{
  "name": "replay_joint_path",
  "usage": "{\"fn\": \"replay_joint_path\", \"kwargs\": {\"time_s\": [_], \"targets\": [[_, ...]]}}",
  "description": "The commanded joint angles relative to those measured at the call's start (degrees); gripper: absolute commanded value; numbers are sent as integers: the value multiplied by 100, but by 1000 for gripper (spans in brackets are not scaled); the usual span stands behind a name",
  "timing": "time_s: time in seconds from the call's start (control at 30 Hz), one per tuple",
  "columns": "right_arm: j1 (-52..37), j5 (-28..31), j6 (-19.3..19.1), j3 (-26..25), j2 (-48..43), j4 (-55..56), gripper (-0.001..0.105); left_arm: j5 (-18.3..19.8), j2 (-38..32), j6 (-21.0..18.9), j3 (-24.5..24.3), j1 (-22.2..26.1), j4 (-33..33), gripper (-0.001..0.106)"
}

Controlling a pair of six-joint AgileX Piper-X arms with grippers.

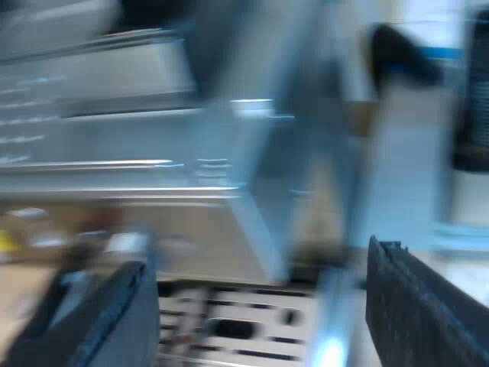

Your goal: Put the handle in the coffee machine

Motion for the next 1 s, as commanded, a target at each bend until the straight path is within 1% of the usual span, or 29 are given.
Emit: {"fn": "replay_joint_path", "kwargs": {"time_s": [0.03, 0.07, 0.1, 0.13, 0.2, 0.27, 0.33, 0.4, 0.47, 0.53, 0.6, 0.67, 0.77, 0.9, 0.97, 1.0], "targets": [[-719, -79, -363, 5, -135, 232, 61, -215, -130, -175, -59, 8, 27, 54], [-908, -79, -462, 45, -197, 232, 61, -292, -204, -213, -59, 8, -30, 54], [-1208, -79, -649, 126, -316, 181, 61, -335, -286, -212, -59, 8, -140, 54], [-1327, -79, -725, 174, -372, 177, 61, -350, -332, -212, -59, 8, -198, 54], [-1726, -79, -1037, 319, -633, 176, 61, -365, -531, -212, -59, 8, -312, 54], [-1905, -79, -1204, 459, -854, 176, 61, -365, -654, -212, -59, 8, -298, 54], [-2016, -79, -1307, 634, -1142, 176, 61, -444, -826, -212, -59, 8, -267, 54], [-2028, -79, -1398, 876, -1573, 176, 61, -684, -1070, -212, -59, 8, -301, 54], [-2028, -79, -1492, 1118, -1981, 176, 61, -833, -1213, -201, -40, 8, -313, 54], [-2028, -79, -1510, 1215, -2212, 176, 61, -900, -1390, -201, -42, 8, -276, 54], [-2028, -79, -1509, 1570, -2934, 191, 61, -899, -1636, -201, 9, 8, -121, 54], [-2028, -79, -1509, 1745, -3308, 193, 61, -899, -1854, -188, 109, 8, 52, 54], [-2028, -79, -1498, 2043, -3924, 196, 61, -971, -2230, -85, 409, 8, 290, 54], [-2028, 129, -1468, 2333, -4734, 229, 60, -971, -2844, 99, 864, 8, 528, 54], [-2028, 236, -1469, 2430, -4994, 226, 60, -971, -3113, 103, 1001, 8, 741, 54], [-2028, 285, -1454, 2399, -4986, 343, 60, -971, -3289, 103, 1093, 8, 917, 54]]}}
